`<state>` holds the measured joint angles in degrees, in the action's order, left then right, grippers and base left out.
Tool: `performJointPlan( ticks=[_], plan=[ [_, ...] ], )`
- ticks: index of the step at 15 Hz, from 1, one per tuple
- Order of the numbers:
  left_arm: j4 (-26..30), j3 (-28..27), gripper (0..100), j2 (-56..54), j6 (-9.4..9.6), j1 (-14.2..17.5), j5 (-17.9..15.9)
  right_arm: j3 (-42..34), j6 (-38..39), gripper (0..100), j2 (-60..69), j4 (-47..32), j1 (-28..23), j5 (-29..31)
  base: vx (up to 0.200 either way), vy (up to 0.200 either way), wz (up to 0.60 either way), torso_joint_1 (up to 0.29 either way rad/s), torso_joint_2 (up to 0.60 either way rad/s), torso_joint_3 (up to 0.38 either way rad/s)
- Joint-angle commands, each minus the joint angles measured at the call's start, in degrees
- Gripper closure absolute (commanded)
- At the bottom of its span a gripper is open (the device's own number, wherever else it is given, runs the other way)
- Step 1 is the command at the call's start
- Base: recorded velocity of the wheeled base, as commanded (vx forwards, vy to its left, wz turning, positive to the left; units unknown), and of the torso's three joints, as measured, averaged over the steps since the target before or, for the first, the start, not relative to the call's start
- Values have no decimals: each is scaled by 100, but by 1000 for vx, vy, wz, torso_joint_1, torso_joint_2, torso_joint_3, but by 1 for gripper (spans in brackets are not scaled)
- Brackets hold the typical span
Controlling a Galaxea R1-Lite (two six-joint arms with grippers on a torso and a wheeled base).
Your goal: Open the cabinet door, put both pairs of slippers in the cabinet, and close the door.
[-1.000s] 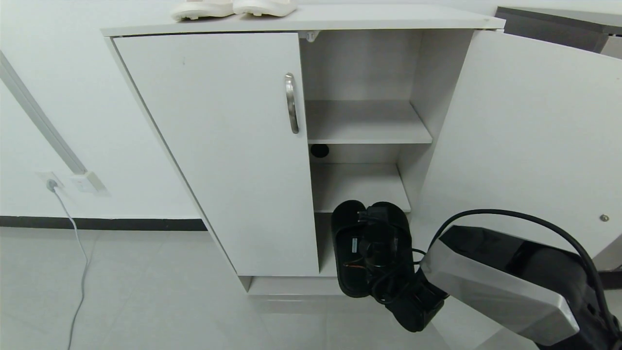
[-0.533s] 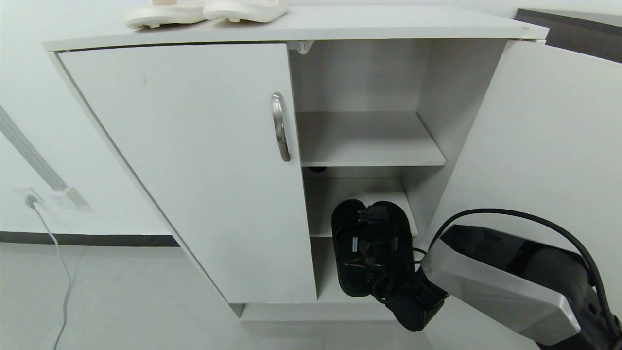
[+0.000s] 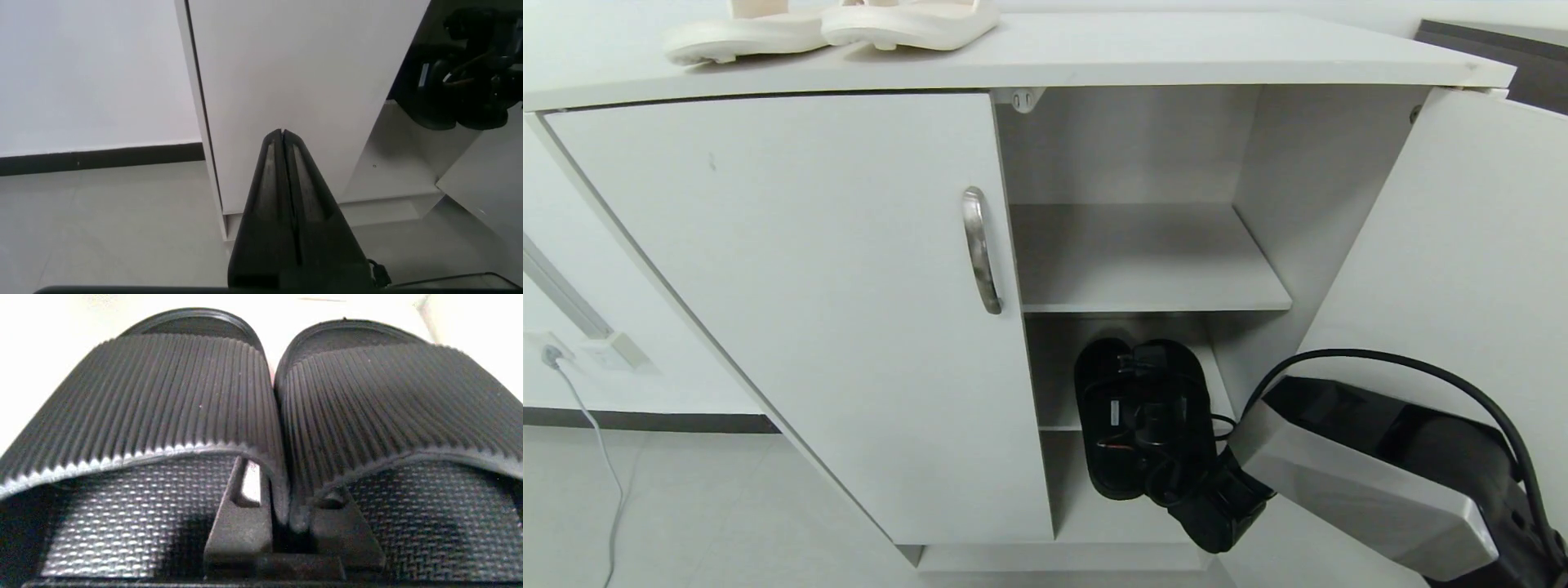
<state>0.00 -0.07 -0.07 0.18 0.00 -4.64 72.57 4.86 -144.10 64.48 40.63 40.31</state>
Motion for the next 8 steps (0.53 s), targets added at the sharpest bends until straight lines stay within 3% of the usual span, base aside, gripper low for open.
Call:
performJointPlan(
  ticks=[1, 8],
  plan=[
    [0, -1, 100, 7, -1, 0, -1, 319, 50, 100, -21, -304, -47, -15, 0, 0, 0, 0, 0, 0],
    [0, -1, 100, 7, -1, 0, -1, 1954, 85, 100, -531, -1332, -328, -50, 0, 0, 0, 0, 0, 0]
  ],
)
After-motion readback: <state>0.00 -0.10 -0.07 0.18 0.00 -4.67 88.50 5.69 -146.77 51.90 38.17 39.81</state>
